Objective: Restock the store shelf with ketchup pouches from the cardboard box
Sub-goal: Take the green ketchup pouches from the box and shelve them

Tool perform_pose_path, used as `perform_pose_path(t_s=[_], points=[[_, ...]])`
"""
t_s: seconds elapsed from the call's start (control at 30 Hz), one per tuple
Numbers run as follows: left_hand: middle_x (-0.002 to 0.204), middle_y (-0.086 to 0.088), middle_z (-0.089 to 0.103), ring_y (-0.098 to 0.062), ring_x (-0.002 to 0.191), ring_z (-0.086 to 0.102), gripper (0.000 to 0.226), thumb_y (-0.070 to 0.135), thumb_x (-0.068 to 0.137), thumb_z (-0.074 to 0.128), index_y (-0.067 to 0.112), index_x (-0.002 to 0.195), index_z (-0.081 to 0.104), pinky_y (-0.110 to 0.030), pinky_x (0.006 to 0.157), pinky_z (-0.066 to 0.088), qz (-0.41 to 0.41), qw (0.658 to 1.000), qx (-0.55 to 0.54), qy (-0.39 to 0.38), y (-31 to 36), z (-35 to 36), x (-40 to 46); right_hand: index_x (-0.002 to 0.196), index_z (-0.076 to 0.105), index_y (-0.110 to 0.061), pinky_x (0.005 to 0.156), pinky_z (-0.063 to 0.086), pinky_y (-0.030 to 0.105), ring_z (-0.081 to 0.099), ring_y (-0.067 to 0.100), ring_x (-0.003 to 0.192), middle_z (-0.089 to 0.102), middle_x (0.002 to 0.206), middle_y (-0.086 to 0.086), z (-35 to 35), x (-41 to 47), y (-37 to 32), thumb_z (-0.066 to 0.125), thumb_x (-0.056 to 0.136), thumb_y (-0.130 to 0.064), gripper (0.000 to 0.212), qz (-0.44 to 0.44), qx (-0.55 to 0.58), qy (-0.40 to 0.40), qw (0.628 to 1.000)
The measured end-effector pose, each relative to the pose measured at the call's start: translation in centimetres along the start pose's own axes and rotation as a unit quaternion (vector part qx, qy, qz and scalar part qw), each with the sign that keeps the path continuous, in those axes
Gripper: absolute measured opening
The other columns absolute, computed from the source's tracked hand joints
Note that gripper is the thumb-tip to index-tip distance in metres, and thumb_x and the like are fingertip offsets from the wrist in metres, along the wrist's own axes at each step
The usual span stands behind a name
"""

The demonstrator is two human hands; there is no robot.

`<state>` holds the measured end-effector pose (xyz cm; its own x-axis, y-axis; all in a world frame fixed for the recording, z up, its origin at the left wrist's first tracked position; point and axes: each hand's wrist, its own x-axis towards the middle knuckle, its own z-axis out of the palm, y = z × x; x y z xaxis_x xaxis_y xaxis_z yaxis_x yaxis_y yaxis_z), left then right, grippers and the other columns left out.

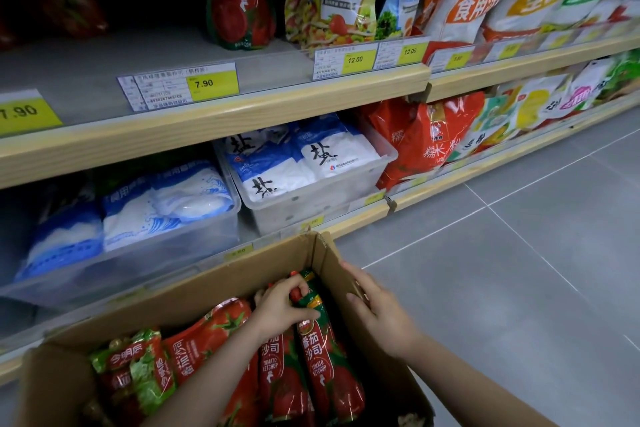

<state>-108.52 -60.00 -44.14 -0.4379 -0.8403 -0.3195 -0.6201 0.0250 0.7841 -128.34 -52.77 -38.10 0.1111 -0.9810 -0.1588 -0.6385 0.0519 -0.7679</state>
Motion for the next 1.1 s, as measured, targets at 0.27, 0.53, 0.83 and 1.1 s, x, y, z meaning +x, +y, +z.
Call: perform_pose_path(t_s=[0.27,0.53,0.83,1.1], points=[[0.066,0.011,0.052,0.001,0.061,0.046,0.03,0.016,0.073,0.075,0.026,0.067,0.048,-0.017,0.06,0.041,0.105,0.99,-0.097,0.018,4.1,-2.2,0.2,0.129,0.023,-0.059,0.101,0.04,0.019,0.045,-0.001,0.118,0.045,0.136,-0.008,-0.4,-0.2,-0.6,0.044,0.095,-0.026,0.052,-0.017,0.021,0.005,1.0],[0.063,0.016,0.051,0.0,0.06,0.045,0.024,0.027,0.076,0.072,0.034,0.064,0.052,-0.017,0.058,0.04,0.179,0.982,-0.047,0.036,8.9,-4.9,-1.9,0.119,0.05,-0.052,0.108,0.029,0.022,0.031,0.005,0.13,0.034,0.14,-0.007,-1.4,0.4,-1.9,0.058,0.078,-0.057,0.042,-0.055,0.005,-0.06,0.997],[0.061,0.012,0.054,-0.004,0.058,0.047,0.022,0.022,0.074,0.075,0.029,0.063,0.057,-0.018,0.056,0.042,0.199,0.971,-0.078,0.106,14.6,-12.1,-3.8,0.108,0.064,-0.021,0.09,0.054,0.034,0.064,0.014,0.102,0.068,0.108,0.003,-3.1,3.9,-8.6,0.07,0.075,-0.031,0.035,-0.089,0.268,-0.019,0.959],[0.086,0.006,0.061,0.0,0.079,0.059,0.033,0.018,0.069,0.08,0.03,0.092,0.059,-0.015,0.069,0.049,0.177,0.955,-0.141,0.193,15.9,-15.9,-5.7,0.088,0.072,-0.021,0.073,0.058,0.029,0.07,0.02,0.083,0.075,0.089,0.004,-4.5,5.1,-11.8,0.064,0.082,-0.028,0.013,-0.069,0.29,-0.001,0.954]])
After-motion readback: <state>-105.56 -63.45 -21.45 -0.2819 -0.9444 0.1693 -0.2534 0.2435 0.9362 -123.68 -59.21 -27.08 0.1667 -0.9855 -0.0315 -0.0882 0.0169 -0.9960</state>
